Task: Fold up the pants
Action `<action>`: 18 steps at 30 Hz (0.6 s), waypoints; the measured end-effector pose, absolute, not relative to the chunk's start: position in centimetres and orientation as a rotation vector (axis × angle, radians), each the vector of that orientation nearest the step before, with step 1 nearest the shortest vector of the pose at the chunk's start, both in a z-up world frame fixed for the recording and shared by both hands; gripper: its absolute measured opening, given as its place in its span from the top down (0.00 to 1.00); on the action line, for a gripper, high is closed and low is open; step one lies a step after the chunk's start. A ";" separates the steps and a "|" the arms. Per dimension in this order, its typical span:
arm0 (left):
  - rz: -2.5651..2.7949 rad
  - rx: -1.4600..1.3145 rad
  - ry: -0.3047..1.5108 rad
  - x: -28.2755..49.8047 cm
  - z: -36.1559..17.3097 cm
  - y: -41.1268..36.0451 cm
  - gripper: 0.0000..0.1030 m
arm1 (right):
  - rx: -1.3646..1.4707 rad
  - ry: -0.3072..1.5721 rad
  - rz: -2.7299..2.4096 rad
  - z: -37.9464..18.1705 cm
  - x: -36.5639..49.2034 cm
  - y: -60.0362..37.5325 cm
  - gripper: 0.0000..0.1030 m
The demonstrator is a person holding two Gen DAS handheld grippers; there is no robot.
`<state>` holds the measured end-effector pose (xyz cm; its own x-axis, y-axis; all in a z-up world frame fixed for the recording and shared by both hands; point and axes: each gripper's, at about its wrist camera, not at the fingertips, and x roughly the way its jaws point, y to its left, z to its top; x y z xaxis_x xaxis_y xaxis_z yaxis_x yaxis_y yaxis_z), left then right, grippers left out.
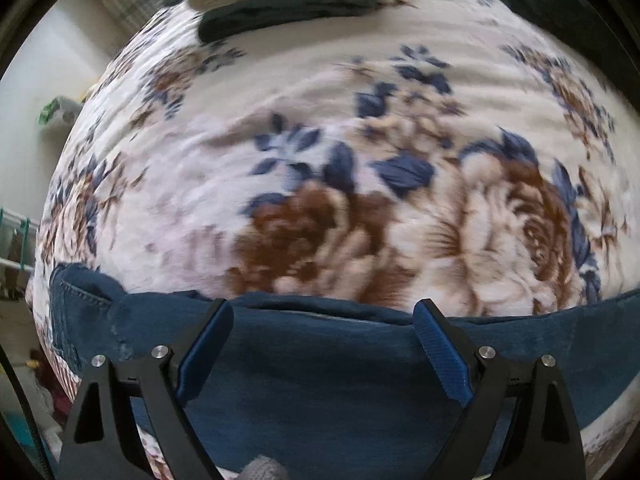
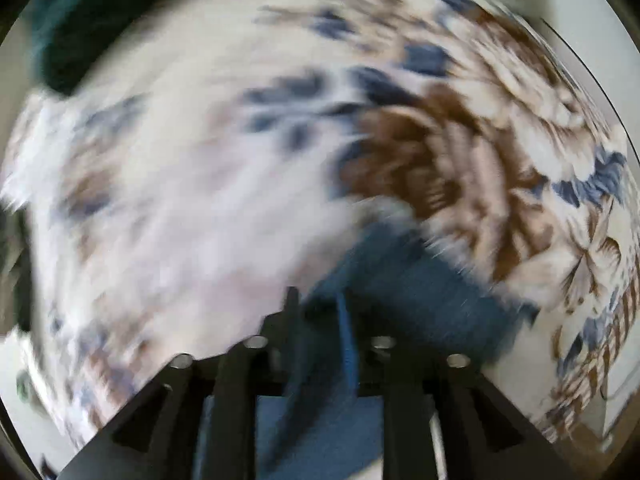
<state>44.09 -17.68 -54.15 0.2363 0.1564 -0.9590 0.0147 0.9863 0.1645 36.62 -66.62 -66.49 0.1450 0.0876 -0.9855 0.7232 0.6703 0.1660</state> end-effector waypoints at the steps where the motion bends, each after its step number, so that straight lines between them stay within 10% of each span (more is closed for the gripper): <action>1: 0.101 0.138 1.325 44.0 -53.7 -16.8 0.11 | 0.723 1.342 -0.475 -65.1 36.3 -64.4 0.29; 3: 0.104 0.108 1.330 43.4 -52.7 -14.0 0.11 | 0.717 1.297 -0.371 -63.4 35.4 -60.1 0.08; 7: 0.166 0.037 1.354 41.1 -50.9 -6.4 0.11 | 0.769 1.452 -0.253 -64.7 32.9 -50.0 0.09; 11: 0.306 -0.064 1.407 38.0 -50.7 3.2 0.11 | 0.960 1.538 -0.181 -68.2 28.1 -40.7 0.42; 18: 0.534 -0.333 1.439 34.6 -52.3 17.4 0.11 | 1.104 1.527 -0.167 -72.0 25.6 -30.1 0.45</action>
<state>34.57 17.42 -52.35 0.0450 0.1461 -0.9882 -0.5343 0.8394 0.0998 25.58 -30.09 -71.96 0.1325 0.5358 -0.8339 0.7034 0.5419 0.4600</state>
